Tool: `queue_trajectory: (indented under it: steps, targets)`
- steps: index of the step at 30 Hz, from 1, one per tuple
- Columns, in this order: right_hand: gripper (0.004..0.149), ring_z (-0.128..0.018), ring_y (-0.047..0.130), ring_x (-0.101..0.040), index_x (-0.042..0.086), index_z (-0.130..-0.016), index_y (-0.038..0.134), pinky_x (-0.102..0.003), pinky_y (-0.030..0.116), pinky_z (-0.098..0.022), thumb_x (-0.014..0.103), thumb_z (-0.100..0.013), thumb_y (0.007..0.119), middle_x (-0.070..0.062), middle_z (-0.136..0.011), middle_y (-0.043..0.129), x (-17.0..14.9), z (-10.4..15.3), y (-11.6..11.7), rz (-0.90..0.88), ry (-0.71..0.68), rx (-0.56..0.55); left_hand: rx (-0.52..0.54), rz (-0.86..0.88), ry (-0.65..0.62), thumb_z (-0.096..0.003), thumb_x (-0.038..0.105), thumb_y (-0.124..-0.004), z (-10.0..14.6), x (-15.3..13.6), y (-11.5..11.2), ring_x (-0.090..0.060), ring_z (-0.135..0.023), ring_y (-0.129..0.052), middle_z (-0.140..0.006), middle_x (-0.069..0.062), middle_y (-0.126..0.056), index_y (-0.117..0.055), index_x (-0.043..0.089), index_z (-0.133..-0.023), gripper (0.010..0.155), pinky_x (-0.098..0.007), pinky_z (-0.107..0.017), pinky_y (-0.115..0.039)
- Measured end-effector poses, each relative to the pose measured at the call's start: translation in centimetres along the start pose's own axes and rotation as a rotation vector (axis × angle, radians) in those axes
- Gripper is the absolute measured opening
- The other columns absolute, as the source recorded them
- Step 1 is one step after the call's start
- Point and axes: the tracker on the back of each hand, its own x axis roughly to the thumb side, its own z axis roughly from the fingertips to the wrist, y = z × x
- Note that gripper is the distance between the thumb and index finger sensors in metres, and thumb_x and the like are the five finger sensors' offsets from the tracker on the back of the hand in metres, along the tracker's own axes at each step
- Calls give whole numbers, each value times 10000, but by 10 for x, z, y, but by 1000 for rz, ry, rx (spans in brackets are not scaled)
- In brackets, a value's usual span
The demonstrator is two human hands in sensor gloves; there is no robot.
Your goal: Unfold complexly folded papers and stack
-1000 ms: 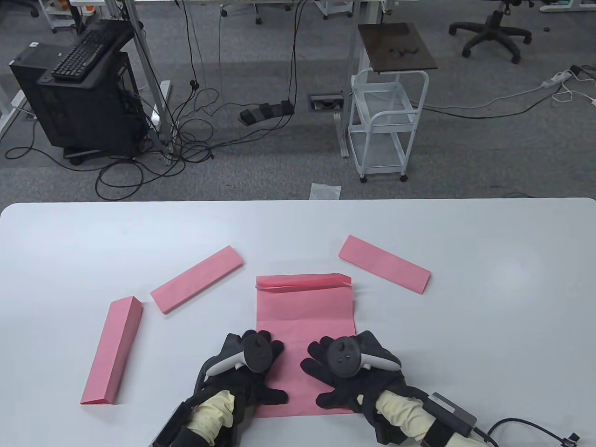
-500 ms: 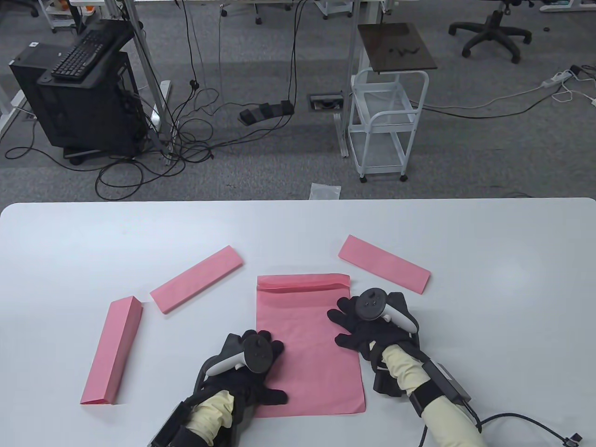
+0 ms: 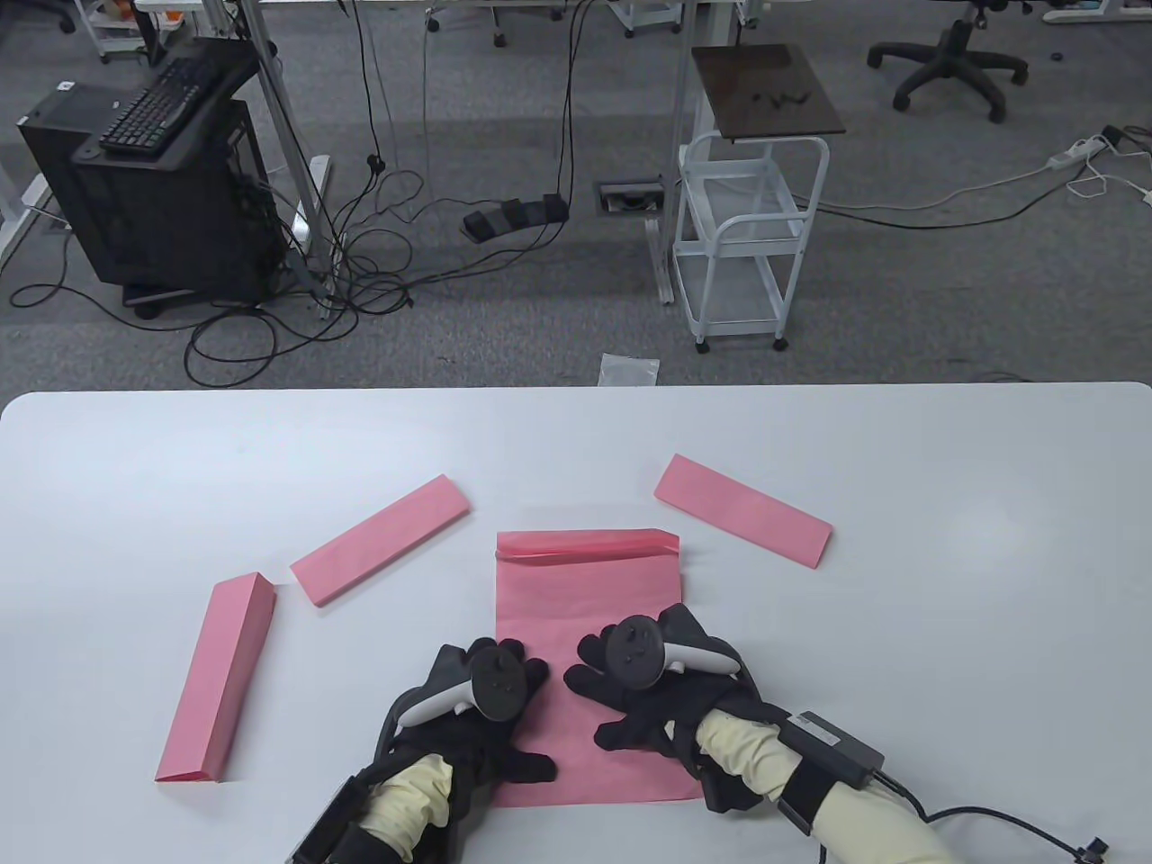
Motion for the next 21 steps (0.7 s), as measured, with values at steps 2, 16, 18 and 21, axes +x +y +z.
queue_trajectory:
  steps: [2,16,18,21]
  targets:
    - [586,-1042,-34,7,562,-990,343,-465,-136,-686,492,-507,668,320,-1121,96,-6,-9,-12,-38,46,-23,-2,0,-3,-366,717,-656,0,0,0,-230,-909,329,-966,125,327,136,412,-955,1032,-518,-590,195]
    - [510,-1006,-33,134,591,-946,437,-407,-156,-704,456,-514,670,415,-1079,127,-52,-63,-80,-404,305,-94,-4,-7,-14,-379,718,-648,-1,0,0,-242,-908,330,-969,117,329,141,404,-959,1028,-525,-587,193]
    - [512,-1008,-30,130,582,-952,440,-407,-153,-705,455,-513,671,410,-1082,132,-53,-63,-81,-414,307,-96,-7,-4,-18,-383,716,-650,-1,0,1,-243,-905,330,-968,115,329,140,403,-959,1026,-525,-584,194]
    - [519,-1008,-44,128,581,-957,425,-407,-158,-701,457,-515,668,407,-1084,118,-52,-62,-79,-411,299,-105,-6,-3,-18,-385,717,-651,-1,0,0,-243,-906,329,-969,113,329,139,402,-961,1027,-525,-584,193]
